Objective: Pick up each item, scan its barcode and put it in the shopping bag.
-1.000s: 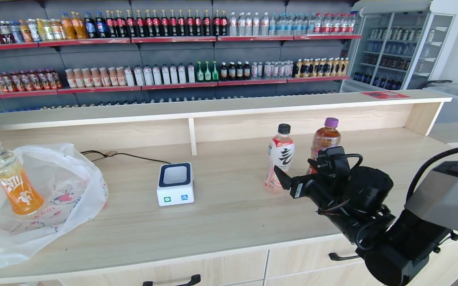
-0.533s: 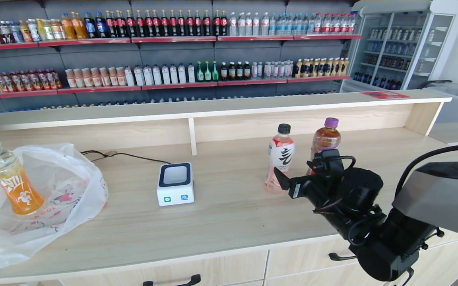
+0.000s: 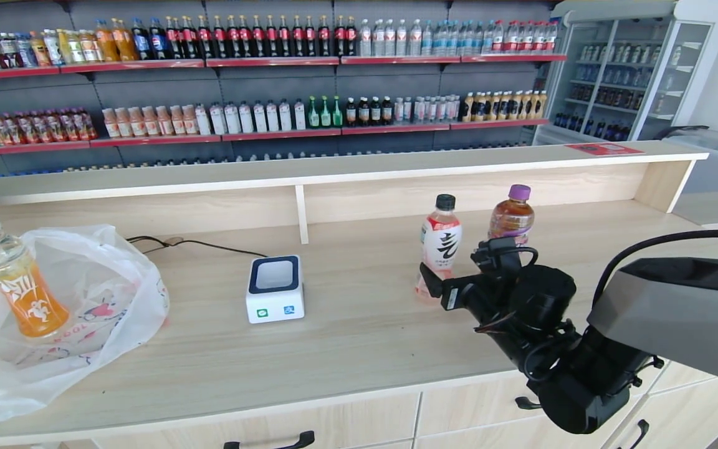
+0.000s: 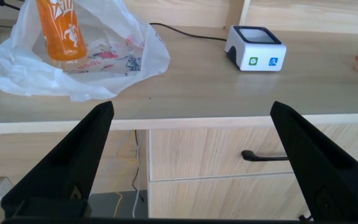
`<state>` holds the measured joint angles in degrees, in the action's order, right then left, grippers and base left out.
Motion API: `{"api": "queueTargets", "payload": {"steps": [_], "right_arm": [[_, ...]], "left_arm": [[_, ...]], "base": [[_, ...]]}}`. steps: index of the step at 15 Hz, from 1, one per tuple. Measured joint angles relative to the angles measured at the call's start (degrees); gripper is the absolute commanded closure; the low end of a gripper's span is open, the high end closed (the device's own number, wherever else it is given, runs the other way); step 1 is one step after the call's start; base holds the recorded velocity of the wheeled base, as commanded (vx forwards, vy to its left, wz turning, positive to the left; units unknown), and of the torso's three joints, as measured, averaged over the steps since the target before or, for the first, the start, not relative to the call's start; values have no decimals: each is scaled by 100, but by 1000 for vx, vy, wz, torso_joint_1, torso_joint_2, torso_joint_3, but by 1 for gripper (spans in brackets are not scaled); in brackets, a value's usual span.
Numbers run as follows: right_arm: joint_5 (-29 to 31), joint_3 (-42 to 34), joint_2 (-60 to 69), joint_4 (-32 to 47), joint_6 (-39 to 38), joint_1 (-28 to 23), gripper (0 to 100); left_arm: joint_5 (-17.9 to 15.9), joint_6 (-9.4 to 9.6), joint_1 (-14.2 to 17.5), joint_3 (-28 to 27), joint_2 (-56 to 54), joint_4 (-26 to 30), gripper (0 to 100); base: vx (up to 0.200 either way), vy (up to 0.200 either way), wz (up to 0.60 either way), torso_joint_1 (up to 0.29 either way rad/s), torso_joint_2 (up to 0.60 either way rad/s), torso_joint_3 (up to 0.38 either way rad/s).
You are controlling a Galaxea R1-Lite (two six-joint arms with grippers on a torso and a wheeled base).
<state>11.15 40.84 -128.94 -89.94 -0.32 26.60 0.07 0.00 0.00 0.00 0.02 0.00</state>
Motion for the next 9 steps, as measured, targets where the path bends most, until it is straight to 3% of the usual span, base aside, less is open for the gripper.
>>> {"api": "queueTargets", "payload": {"steps": [9], "right_arm": [[345, 500, -317, 0, -101, 85, 0]], "left_arm": [[0, 0, 5, 0, 0, 0, 0]], "base": [[0, 0, 0, 0, 0, 0]]}}
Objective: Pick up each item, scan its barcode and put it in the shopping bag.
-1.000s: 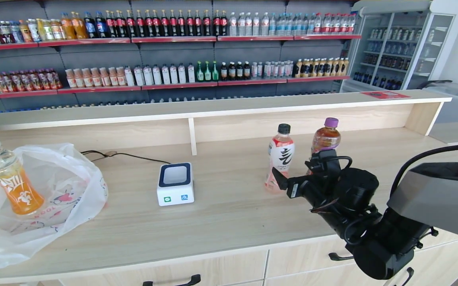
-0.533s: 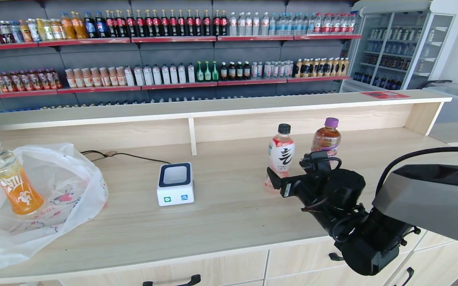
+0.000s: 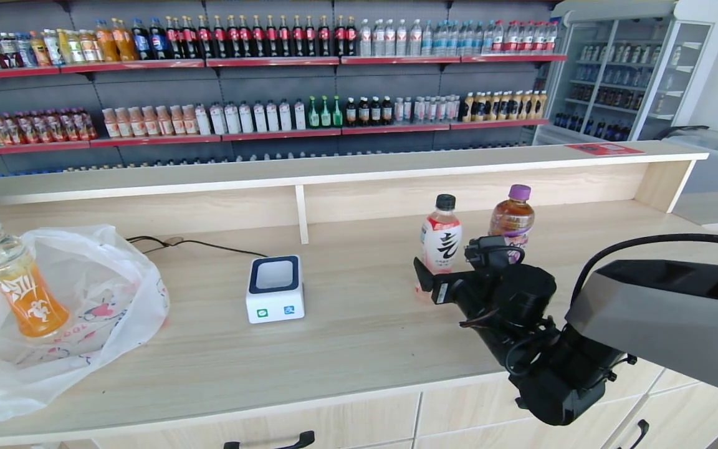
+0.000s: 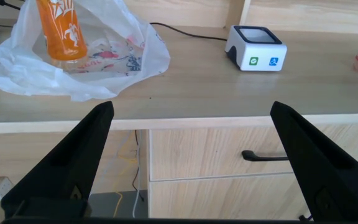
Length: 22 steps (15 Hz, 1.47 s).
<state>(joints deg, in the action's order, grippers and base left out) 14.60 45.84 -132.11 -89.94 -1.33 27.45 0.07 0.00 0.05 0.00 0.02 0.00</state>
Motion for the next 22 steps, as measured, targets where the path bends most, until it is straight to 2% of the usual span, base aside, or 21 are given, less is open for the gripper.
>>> {"api": "queueTargets", "payload": {"steps": [7, 22], "right_arm": [[373, 352, -196, 0, 154, -30, 0], [513, 1036, -717, 0, 296, -22, 0]], "left_arm": [[0, 0, -2, 0, 0, 0, 0], [0, 0, -2, 0, 0, 0, 0]], "base": [[0, 0, 0, 0, 0, 0], [0, 0, 0, 0, 0, 0]]}}
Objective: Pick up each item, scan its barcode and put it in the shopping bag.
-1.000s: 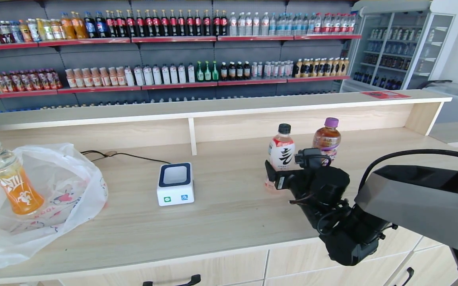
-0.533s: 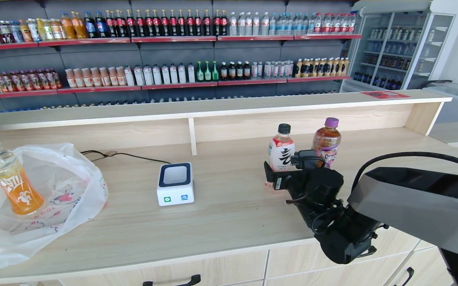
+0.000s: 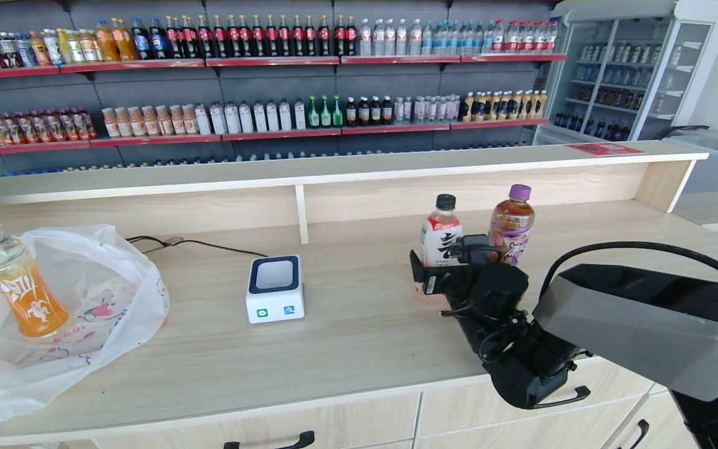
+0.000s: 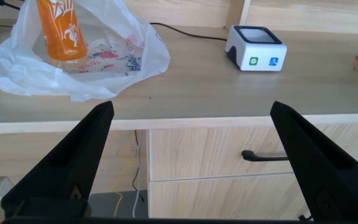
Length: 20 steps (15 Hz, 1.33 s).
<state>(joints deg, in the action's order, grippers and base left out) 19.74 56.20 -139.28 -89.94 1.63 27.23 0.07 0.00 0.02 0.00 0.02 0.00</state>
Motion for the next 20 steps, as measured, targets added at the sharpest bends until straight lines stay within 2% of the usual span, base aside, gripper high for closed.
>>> {"api": "queueTargets", "payload": {"steps": [1, 2, 12, 20], "right_arm": [[-1, 33, -20, 2, -5, -1, 0], [0, 72, -37, 0, -2, -1, 100], [5, 290, -46, 13, -371, 29, 100], [5, -37, 323, 4, -366, 49, 100]], "left_arm": [[0, 0, -2, 0, 0, 0, 0], [0, 0, -2, 0, 0, 0, 0], [0, 0, 2, 0, 0, 0, 0], [0, 0, -2, 0, 0, 0, 0]], "base": [[0, 0, 0, 0, 0, 0], [0, 0, 0, 0, 0, 0], [0, 0, 0, 0, 0, 0], [0, 0, 0, 0, 0, 0]]}}
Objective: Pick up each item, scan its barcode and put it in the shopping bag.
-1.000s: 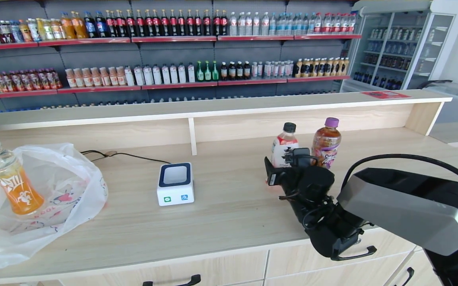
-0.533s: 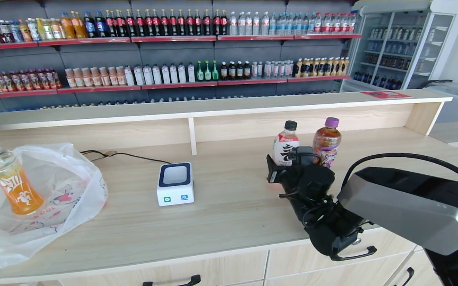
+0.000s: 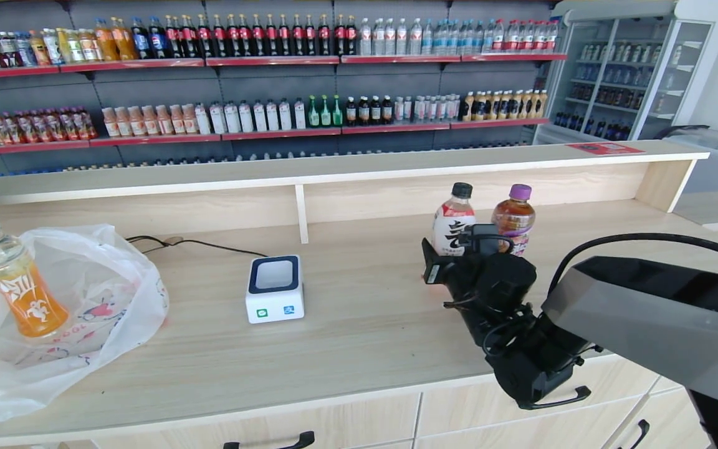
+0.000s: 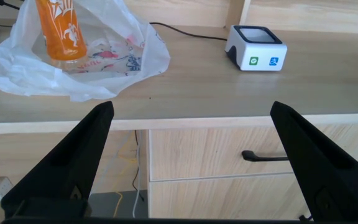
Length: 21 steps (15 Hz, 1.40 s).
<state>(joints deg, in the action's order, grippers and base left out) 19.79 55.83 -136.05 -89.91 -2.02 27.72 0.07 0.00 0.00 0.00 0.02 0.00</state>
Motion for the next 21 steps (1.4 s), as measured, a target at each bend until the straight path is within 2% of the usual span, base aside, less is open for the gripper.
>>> {"api": "queueTargets", "payload": {"steps": [8, 13, 15, 21], "right_arm": [[11, -895, 1100, -6, 0, 383, 100], [356, -1841, 2136, -4, -76, 1282, 100], [618, -2199, 2569, -4, -276, 1387, 100], [670, -3106, 3721, -9, -322, 1626, 100]], "left_arm": [[0, 0, 0, 0, 0, 0, 0], [0, 0, 2, 0, 0, 0, 0], [0, 0, 2, 0, 0, 0, 0], [0, 0, 5, 0, 0, 0, 0]], "base": [[0, 0, 0, 0, 0, 0], [0, 0, 0, 0, 0, 0], [0, 0, 0, 0, 0, 0], [0, 0, 0, 0, 0, 0]]}}
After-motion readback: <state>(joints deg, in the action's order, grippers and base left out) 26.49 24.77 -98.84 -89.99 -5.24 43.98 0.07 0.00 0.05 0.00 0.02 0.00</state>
